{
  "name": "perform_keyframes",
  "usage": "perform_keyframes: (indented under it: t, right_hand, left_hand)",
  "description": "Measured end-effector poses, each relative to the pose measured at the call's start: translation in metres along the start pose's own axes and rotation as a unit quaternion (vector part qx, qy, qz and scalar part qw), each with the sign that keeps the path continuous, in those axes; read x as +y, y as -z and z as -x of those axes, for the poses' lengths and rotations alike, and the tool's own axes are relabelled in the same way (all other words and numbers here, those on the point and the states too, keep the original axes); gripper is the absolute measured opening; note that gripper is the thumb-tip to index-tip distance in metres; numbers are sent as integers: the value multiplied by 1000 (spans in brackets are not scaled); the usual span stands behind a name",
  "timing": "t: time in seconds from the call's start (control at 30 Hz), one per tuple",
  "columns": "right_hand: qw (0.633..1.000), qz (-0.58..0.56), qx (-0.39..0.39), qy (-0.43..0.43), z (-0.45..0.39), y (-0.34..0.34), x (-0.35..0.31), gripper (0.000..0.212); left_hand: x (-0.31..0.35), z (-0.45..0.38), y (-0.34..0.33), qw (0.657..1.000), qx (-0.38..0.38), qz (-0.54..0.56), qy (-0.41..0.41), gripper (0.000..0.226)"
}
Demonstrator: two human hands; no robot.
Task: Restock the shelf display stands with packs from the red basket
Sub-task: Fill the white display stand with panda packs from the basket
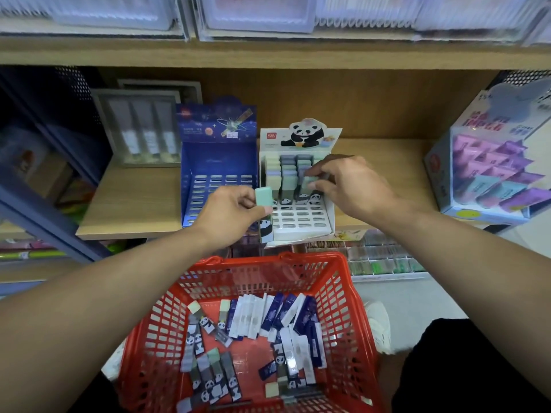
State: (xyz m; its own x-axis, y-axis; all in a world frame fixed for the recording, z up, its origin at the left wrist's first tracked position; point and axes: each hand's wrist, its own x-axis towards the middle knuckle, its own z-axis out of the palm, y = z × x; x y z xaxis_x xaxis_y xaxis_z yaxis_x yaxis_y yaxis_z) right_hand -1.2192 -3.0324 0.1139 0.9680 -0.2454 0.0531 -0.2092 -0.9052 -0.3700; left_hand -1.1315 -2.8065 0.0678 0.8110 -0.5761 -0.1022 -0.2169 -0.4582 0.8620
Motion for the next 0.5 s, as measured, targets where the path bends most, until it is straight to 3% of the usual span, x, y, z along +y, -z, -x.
perform_keyframes:
  t: [0.13, 0.23, 0.37, 0.5]
  right_hand:
    - [1000, 6, 0, 20, 4, -2, 2, 17]
    - [997, 51, 57, 12, 5, -5, 5, 5]
    - [994, 55, 94, -14, 3, -9, 5, 22]
    - [994, 47, 100, -12, 2, -11, 3, 20]
  left_hand:
    - [-1, 1, -1, 1000, 7, 5, 8, 13]
    - [-1, 2, -1, 1000, 8, 5, 3, 14]
    - [-1, 2, -3, 1000, 13, 6, -2, 13]
    - [0, 4, -4, 1000, 12, 10, -6, 14]
